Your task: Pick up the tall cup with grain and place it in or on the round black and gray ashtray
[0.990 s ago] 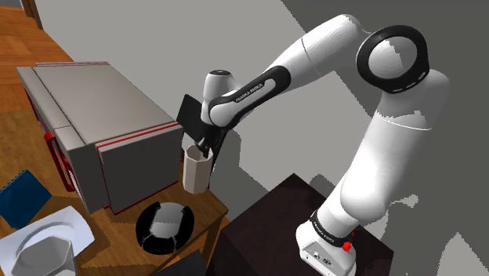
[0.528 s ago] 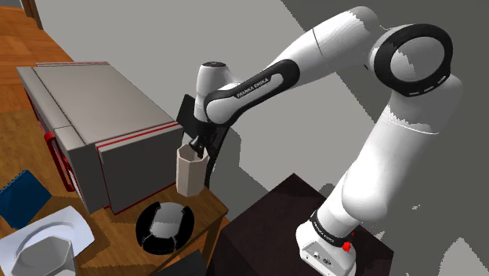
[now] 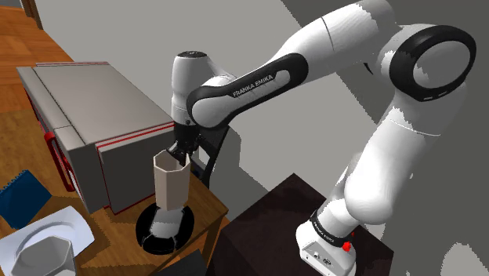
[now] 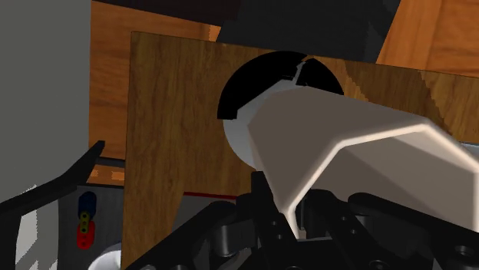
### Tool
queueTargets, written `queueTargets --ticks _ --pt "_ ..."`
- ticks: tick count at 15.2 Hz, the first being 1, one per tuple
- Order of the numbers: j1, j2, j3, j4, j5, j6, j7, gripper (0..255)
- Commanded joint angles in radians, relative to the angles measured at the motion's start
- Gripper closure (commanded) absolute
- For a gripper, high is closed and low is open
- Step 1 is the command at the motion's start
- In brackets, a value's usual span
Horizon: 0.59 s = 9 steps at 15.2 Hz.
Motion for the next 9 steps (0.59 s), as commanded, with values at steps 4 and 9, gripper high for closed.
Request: queueTargets --ticks 4,9 --pt "0.020 0.018 0.014 0.002 -0.009 0.014 0.042 255" --pt "0.024 0.064 0.010 -0.017 -0.031 0.077 0.057 255"
